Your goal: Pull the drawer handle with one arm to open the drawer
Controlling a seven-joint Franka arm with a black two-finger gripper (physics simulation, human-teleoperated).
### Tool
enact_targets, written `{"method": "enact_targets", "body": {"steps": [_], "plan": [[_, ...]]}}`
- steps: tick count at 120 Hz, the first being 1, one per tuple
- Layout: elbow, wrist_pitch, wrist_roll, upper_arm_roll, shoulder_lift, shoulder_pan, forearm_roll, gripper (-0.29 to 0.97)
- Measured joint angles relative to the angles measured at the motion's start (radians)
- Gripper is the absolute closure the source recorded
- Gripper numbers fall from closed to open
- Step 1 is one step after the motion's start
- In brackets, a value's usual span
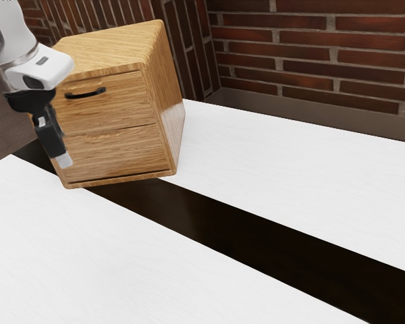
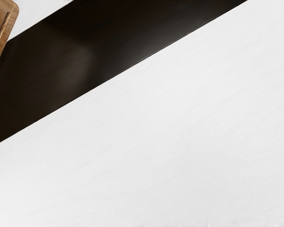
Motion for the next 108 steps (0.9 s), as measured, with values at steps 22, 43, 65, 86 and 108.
{"method": "enact_targets", "body": {"steps": [22,43,65,86,108], "plan": [[-0.026,0.074,0.123,0.063,0.020,0.001,0.031,0.00],[-0.021,0.130,0.219,0.103,0.025,0.000,0.065,0.00],[-0.022,0.175,0.317,0.129,0.039,0.002,0.085,0.00],[-0.014,0.224,0.381,0.184,0.067,-0.001,0.088,0.00],[0.060,0.265,0.431,0.260,0.136,0.002,0.087,0.00]]}}
